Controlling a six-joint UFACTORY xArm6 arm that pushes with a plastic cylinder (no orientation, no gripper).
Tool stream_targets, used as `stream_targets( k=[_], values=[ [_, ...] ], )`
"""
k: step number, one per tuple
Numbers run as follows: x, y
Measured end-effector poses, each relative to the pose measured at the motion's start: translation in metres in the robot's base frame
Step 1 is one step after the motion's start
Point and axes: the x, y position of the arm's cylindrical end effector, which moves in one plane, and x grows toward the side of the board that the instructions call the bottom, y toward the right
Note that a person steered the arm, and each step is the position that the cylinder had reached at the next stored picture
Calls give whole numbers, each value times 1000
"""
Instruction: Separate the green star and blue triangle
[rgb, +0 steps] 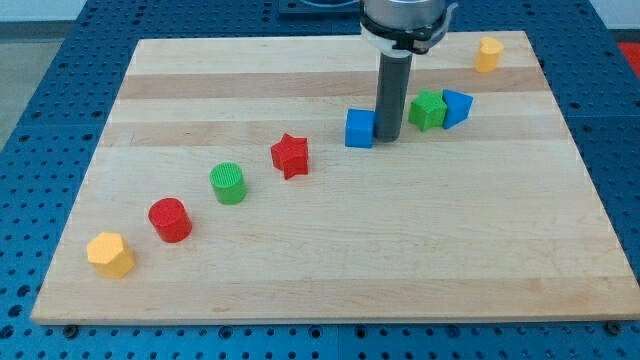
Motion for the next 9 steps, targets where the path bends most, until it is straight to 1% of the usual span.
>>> stream_targets(
  k=[3, 4, 6, 8, 9],
  values=[
    [0, -5],
    [0, 23],
    [4, 55],
    [0, 79],
    [-11, 83]
  ],
)
